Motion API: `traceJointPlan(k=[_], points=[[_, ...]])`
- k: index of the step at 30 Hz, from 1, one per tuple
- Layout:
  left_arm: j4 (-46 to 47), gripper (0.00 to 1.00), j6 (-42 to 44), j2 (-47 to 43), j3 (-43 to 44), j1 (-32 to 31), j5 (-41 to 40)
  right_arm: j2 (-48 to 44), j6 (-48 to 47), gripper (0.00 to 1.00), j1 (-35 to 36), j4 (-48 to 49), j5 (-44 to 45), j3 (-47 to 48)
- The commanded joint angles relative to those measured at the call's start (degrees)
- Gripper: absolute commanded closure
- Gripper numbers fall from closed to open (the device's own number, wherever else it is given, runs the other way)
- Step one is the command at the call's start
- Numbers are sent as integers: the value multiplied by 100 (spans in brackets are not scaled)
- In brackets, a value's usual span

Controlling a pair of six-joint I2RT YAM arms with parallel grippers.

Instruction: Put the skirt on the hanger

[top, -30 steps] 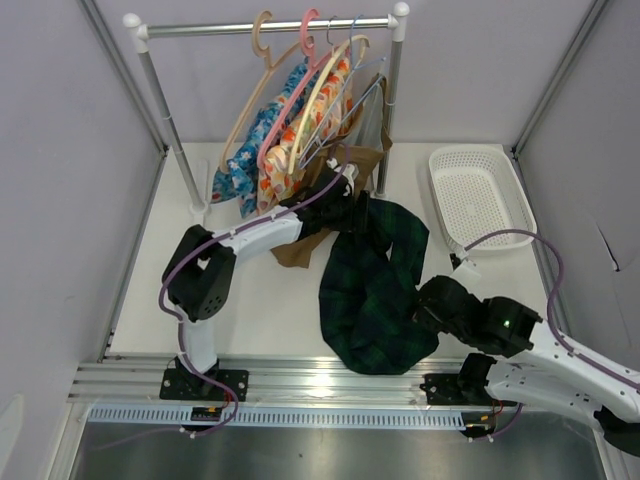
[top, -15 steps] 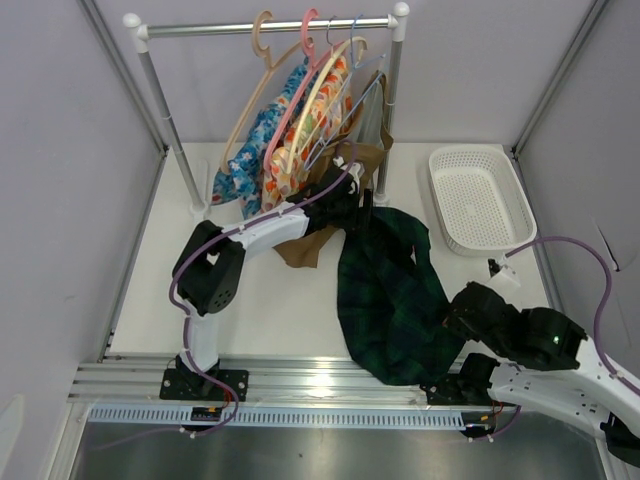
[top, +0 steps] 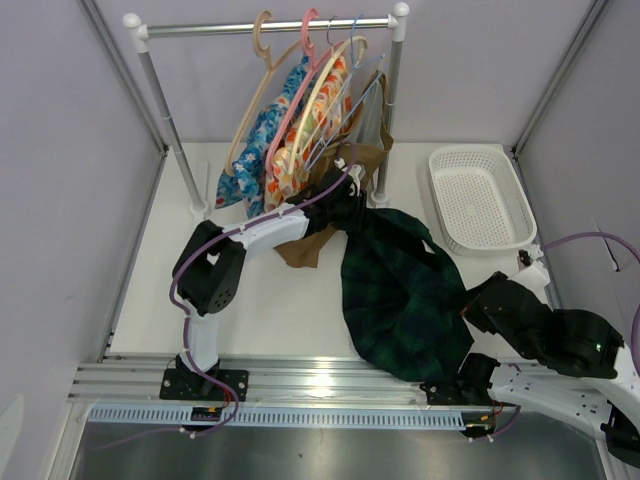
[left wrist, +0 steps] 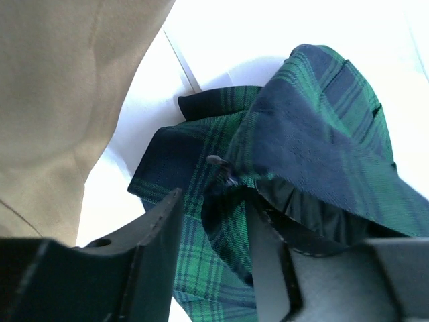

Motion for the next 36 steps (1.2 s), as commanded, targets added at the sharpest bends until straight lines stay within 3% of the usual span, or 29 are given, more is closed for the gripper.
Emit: traceJointPlan(k=[1, 7, 9, 18, 22, 25, 26, 27, 30, 36], points=[[221, 57, 76, -141, -113, 28, 149, -13, 101, 100, -14, -528, 503, 371], [528, 83, 102, -492, -386, 2, 175, 48, -31, 100, -5, -536, 556, 600], [546, 99, 128, -711, -439, -7, 149, 84, -57, 100, 4, -563, 599, 688], [265, 100, 260, -2624, -1115, 2, -501, 1083, -821, 100, 101, -458, 1583, 2023], [160, 100, 243, -3488, -1528, 37, -835, 1805, -1953, 100, -13, 487, 1857, 2700], [-16, 100, 146, -3997, -1695, 90, -1046, 2340, -3236, 100, -819, 1568, 1025, 3069], [-77, 100, 76, -4121, -1739, 125, -1116, 2473, -3500, 100, -1623, 1808, 543, 3122], [-156, 100, 58, -4235, -1801, 160, -1152, 2605, -3868, 100, -2075, 2002, -584, 3227], [-367, 100, -47, -4614, -1810, 336, -1248, 3229, -4135, 100, -3658, 2372, -2538, 3482], [-657, 100, -30, -4922, -1705, 433, -1170, 4056, -4066, 100, -5004, 2750, -4048, 3975]])
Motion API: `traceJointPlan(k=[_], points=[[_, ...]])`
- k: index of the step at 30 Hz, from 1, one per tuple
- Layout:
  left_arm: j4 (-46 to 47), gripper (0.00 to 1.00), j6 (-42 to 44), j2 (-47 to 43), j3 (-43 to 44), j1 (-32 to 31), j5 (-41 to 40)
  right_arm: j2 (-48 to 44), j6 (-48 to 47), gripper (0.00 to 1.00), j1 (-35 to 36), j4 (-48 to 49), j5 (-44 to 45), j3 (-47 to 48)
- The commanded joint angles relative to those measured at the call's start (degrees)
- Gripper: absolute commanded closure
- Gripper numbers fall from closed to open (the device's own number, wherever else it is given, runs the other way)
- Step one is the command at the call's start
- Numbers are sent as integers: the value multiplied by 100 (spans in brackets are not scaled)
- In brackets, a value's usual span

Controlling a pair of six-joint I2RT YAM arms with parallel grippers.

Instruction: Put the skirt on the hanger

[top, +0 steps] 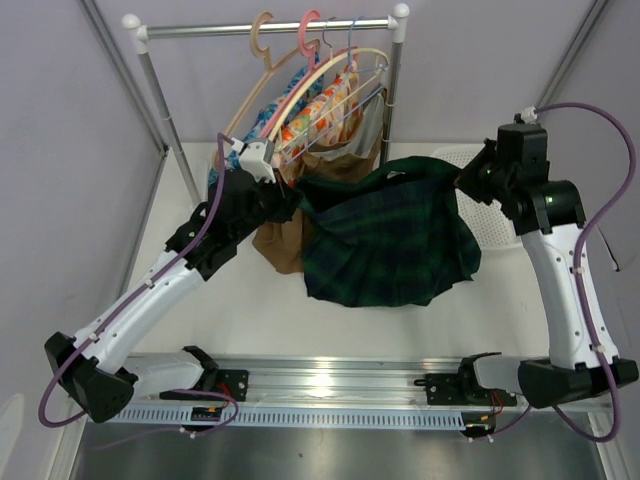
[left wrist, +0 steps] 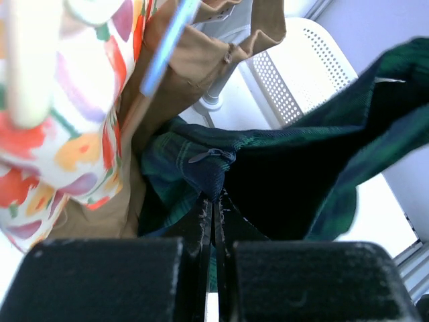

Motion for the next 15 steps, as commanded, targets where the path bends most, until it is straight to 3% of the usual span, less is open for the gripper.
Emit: traceJointPlan(k=[1, 8, 15], points=[[-113, 100, -65, -229, 72, 50, -120, 172, -177, 100, -525, 783, -1638, 622], [-280, 100, -144, -326, 133, 489, 45, 1051, -98, 100, -675, 820, -2097, 1911], [-553, 100, 58, -89, 993, 841, 336, 1781, -124, 100, -728, 337, -2193, 3495]])
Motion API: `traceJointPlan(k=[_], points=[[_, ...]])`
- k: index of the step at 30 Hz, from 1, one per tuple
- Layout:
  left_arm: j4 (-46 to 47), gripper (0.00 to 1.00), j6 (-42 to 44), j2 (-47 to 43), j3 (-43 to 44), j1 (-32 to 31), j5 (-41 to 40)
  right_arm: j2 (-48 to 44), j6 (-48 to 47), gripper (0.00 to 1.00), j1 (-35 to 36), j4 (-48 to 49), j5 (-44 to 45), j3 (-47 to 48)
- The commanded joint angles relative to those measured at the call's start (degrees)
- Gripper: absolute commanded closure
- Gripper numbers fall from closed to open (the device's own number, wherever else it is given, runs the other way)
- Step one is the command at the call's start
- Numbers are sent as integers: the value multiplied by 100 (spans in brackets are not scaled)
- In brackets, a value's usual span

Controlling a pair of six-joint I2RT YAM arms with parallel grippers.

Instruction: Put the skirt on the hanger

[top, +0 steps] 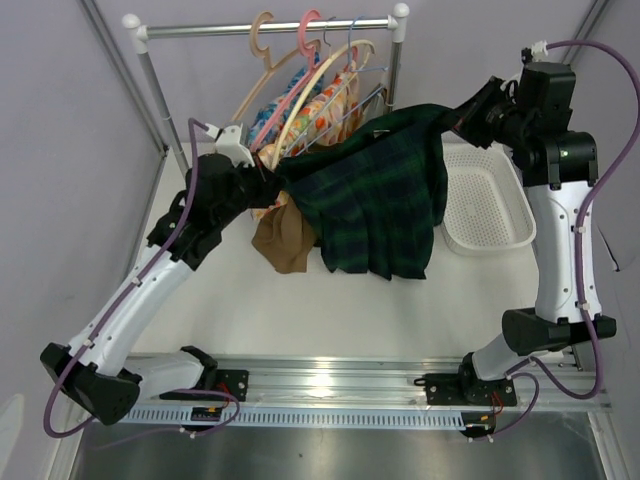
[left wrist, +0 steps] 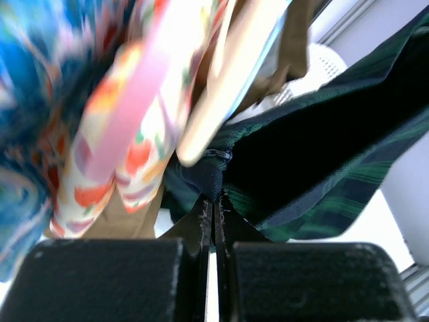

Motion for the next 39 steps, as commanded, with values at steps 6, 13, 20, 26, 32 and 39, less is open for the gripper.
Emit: traceJointPlan(k=[6, 13, 20, 26, 32, 39], points=[[-266, 100, 116, -299, 283, 122, 454, -1032, -85, 100, -133, 738, -54, -1457], [50, 100, -420, -1187, -2130, -36, 763, -3353, 327, 100, 68, 1285, -54, -5703], [341, 100, -1343, -1619, -3873, -730, 449, -4760, 1136, 100, 1052, 1321, 490, -8257], [806, 100, -1818, -1478, -4657, -809, 430, -4753, 1295, 96, 1326, 1417, 737, -9051], [597, 79, -1898, -1723, -4843, -845, 316, -4972, 1234, 65, 1448, 1383, 754, -9289], [-98, 52, -1467, -2198, -4404, -845, 53, -5122, 1075, 39, 1904, 1312, 640, -8999]])
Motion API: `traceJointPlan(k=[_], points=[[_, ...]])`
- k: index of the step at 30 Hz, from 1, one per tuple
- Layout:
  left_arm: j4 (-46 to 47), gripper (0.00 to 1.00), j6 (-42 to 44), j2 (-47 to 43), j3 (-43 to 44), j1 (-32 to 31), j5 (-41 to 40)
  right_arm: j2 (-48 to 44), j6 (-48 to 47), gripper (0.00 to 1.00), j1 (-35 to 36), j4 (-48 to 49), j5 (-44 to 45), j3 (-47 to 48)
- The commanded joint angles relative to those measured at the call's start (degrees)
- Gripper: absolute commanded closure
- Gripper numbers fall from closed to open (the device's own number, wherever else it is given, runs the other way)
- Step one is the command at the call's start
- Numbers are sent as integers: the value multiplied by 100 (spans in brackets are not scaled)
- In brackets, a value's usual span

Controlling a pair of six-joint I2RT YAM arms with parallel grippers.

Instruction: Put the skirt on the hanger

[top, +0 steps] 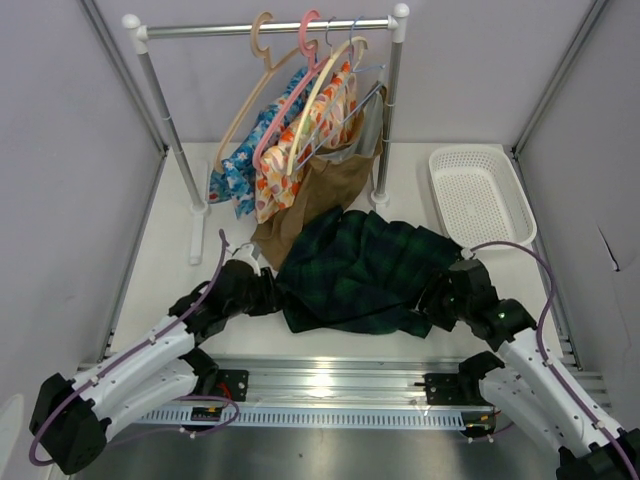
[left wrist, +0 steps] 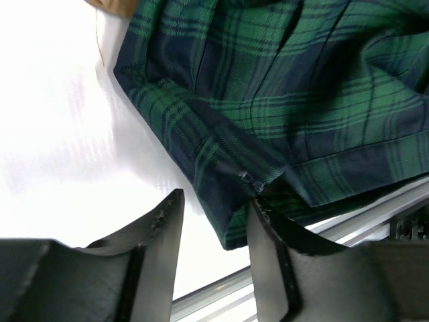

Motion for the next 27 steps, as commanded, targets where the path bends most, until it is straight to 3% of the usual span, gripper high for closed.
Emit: traceJointPlan(k=[1, 9, 14, 18, 22, 27], points=[[-371, 50, 205, -172, 424, -34, -251, -18, -111, 37, 358, 58, 74, 382], [-864, 44, 758, -549, 1057, -60, -32, 43, -68, 30, 1334, -364, 672, 1076], [-1198, 43, 1425, -533, 2155, -95, 302, 17, -146, 27, 1501, -505, 918, 1393], [-1164, 41, 1944, -463, 3618, -95, 180, 78, -208, 26, 1501, -479, 997, 1568], [-936, 38, 2542, 46, 5167, -95, -357, 105, -278, 26, 1501, -374, 1024, 1639], [-549, 38, 3272, 1598, 6488, -95, -410, 149, -314, 26, 1501, -268, 997, 1674]])
